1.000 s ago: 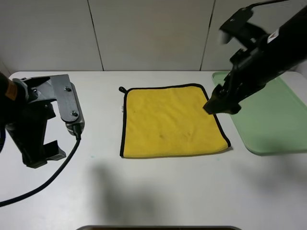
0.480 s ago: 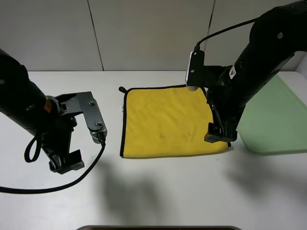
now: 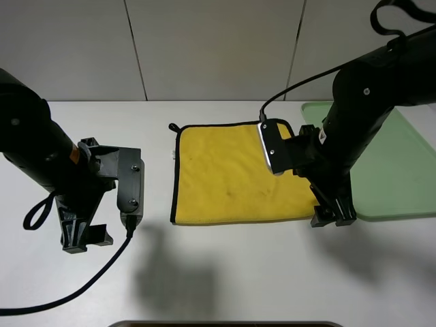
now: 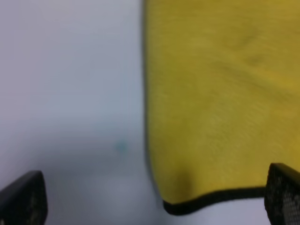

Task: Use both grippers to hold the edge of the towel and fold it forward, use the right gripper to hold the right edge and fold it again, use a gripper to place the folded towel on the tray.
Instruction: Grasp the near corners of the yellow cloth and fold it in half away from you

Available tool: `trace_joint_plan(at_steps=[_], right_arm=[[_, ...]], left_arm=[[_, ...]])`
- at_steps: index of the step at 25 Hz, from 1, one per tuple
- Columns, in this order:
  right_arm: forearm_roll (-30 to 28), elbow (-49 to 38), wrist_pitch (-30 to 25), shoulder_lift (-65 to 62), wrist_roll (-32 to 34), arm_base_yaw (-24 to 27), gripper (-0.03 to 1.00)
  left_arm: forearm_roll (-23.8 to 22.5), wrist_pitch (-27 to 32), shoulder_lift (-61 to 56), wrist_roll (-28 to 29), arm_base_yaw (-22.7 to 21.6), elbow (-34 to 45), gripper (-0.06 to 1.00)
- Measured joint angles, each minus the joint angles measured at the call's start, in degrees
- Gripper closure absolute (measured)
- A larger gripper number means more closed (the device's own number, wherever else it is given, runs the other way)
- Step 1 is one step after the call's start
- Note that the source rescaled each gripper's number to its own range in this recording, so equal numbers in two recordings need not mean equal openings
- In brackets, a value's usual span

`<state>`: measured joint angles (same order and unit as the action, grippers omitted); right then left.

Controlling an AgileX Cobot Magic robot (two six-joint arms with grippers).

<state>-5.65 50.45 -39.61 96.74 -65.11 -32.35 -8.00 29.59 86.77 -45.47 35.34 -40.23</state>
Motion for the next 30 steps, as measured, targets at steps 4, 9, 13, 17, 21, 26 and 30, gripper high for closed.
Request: trace_joint_plan(at_steps=[4,9,13,17,21,26,30], right_arm=[[-0.4,-1.2,3.6,1.2,-2.4,0.0,-0.03],[-1.7,-1.2,6.9,4.0,-4.9,0.0,-0.03],[-3.2,-1.2,7.0,6.7,-7.0,0.0,-0.03],[-4.4,-1.2,7.1,8.5,-7.7,0.0,-0.03],[-5.8,-1.2,8.0,10.5,-7.8,0.0,-0.03],[-6.4,-1.2,8.1,11.2,-7.8,2.5,-0.03],[-6.6,-1.2,8.1,11.3,-7.8,5.4,-0.03]], left_arm=[[0.0,-1.2,0.0,-1.2,0.0,0.0,0.06],[0.0,-2.6,0.0,-1.4,0.0,0.0,0.06],[0.0,-2.9,0.0,-1.6,0.0,0.0,0.06],[0.0,-3.1,0.0,-1.6,0.0,0.0,0.06],[0.0,-3.1,0.0,-1.6,0.0,0.0,0.06],[0.0,-3.6,0.0,-1.7,0.0,0.0,0.06],[0.0,-4.1,0.0,-1.7,0.0,0.0,0.06]])
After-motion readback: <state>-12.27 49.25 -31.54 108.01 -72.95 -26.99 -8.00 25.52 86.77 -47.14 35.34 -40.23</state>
